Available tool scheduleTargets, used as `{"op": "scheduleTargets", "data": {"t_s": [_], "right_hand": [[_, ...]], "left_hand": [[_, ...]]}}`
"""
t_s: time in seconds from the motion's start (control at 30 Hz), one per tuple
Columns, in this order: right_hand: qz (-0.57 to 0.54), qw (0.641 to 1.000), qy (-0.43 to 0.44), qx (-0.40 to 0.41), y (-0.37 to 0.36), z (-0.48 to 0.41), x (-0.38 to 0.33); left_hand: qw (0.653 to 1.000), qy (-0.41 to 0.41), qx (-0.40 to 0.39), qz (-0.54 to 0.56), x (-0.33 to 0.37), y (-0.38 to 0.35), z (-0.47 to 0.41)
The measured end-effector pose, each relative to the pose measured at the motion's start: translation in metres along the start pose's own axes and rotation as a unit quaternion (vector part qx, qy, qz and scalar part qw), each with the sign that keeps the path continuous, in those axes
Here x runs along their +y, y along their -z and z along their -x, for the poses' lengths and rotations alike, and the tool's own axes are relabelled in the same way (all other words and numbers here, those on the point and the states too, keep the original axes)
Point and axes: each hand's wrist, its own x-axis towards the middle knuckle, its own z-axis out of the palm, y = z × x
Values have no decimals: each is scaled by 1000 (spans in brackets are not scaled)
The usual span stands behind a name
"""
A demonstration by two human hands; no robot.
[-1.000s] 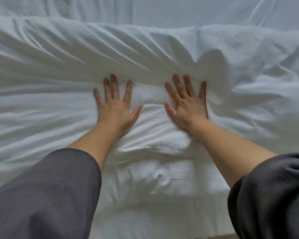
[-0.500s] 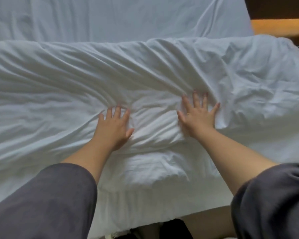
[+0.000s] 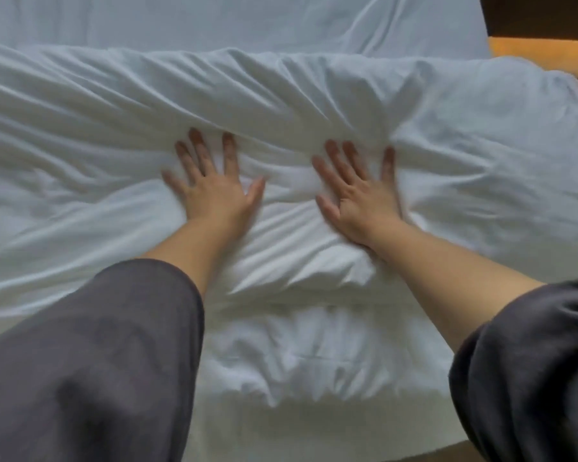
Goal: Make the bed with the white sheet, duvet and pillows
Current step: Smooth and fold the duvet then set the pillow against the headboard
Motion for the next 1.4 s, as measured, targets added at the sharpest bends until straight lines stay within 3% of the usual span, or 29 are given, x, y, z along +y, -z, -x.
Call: {"op": "scheduleTargets", "data": {"t_s": [0.13, 0.27, 0.53, 0.73, 0.9, 1.17, 1.2, 1.3, 1.33, 1.4], "right_hand": [[-26, 993, -114, 12, -29, 20, 79], [-55, 972, -231, -1, -48, 51, 133], [-106, 897, -420, -82, -52, 105, 176], [-211, 822, -520, -97, -51, 142, 192], [-314, 770, -554, -37, -44, 152, 201], [-316, 723, -614, -25, -57, 168, 246], [-348, 702, -620, -30, -59, 171, 250], [-458, 589, -661, -77, -68, 174, 261], [-480, 570, -660, -92, -72, 174, 264], [-494, 567, -650, -106, -77, 175, 270]], "left_hand": [[989, -141, 31, -19, 96, -39, 24], [964, -260, -1, -57, 161, -65, 55], [915, -375, -93, -118, 176, -58, 75], [902, -381, -151, -139, 174, -51, 98], [921, -329, -183, -103, 179, -53, 115], [927, -315, -176, -107, 180, -55, 120], [927, -314, -175, -110, 180, -56, 120], [927, -312, -171, -118, 180, -59, 120], [928, -311, -169, -119, 180, -60, 120], [928, -309, -167, -122, 181, -61, 120]]}}
